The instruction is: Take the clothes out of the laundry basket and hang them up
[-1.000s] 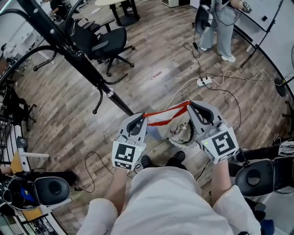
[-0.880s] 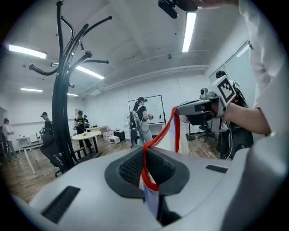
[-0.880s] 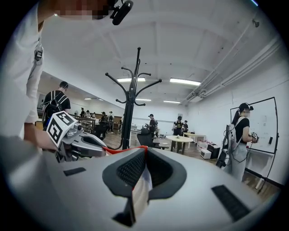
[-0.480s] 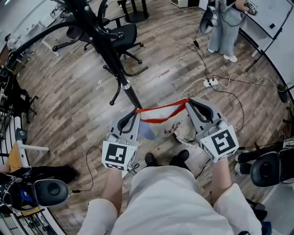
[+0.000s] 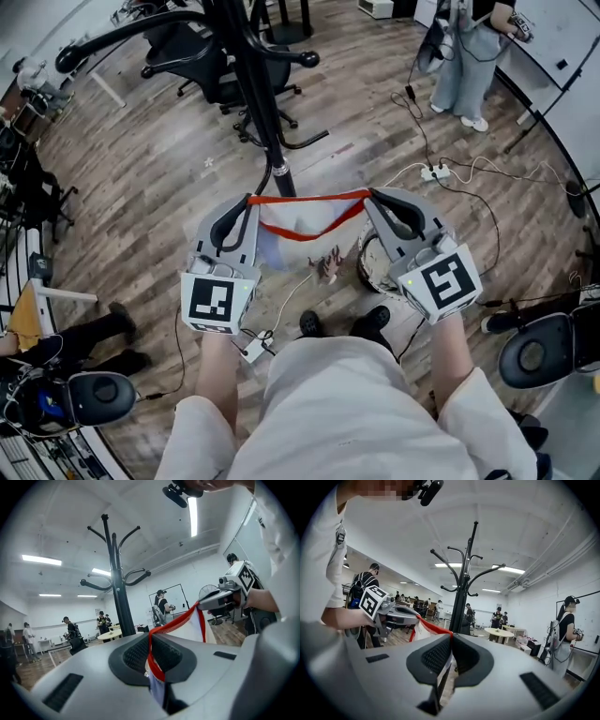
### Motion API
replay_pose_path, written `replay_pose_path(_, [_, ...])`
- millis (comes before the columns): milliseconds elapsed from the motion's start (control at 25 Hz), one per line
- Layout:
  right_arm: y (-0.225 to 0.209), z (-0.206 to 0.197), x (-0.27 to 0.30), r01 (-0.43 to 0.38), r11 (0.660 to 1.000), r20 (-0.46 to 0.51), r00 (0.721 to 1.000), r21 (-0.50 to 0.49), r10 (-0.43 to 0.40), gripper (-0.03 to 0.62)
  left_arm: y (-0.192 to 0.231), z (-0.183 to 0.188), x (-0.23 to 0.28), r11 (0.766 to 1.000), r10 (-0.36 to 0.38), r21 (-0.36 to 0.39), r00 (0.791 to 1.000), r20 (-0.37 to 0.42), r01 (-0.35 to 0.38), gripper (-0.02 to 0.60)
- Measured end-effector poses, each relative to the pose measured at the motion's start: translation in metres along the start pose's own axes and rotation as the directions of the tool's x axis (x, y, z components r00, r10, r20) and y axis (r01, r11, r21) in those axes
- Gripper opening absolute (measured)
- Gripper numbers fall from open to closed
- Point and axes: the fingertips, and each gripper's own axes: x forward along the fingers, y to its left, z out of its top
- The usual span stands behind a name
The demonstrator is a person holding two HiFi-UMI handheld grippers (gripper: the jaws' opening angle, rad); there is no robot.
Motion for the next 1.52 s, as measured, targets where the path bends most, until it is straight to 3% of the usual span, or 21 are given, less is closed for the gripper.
replay_pose_path(360, [0.014,-0.001,0.033,0.014,1.000,-0.013,1.000,0.011,-0.014,0.017,0.035,-0.013,0.004,0.997,0.004,0.078,1.000,-0.024,-0.002,0.031])
replay_pose_path(840, [0.033,-0.027,0.071,0.042,0.999,-0.084,0.996,0.016,-0.041,0.018,0.074,-0.053,0.021,0.997,-0.002,0.079,0.999,-0.050,0.006,0.031])
replay_pose_path(1520, [0.008,-0.048,0.115,0.118,0.993,-0.160,0.980,-0.005,-0.117,0.017,0.102,-0.096,0.071,0.995,-0.042,0.084,0.993,-0.110,0.052,0.031])
